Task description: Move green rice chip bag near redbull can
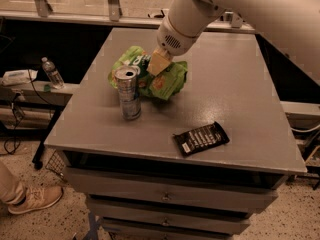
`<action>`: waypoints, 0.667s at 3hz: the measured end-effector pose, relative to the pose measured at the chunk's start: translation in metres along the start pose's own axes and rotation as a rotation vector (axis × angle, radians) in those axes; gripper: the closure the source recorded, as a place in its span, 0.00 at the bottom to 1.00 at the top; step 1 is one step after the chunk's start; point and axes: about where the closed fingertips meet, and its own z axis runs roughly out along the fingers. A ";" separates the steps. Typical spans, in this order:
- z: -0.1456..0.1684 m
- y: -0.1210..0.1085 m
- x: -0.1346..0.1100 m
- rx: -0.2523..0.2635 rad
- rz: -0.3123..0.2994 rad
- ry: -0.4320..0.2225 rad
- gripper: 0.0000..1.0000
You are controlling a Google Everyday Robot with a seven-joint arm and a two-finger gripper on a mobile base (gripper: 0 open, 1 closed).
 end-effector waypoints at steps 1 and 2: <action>0.008 0.002 0.001 -0.021 0.002 0.015 1.00; 0.017 0.002 0.005 -0.041 0.013 0.033 1.00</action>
Offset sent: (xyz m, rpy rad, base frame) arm 0.0066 -0.0006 -0.0288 -0.0222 0.0876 -0.0035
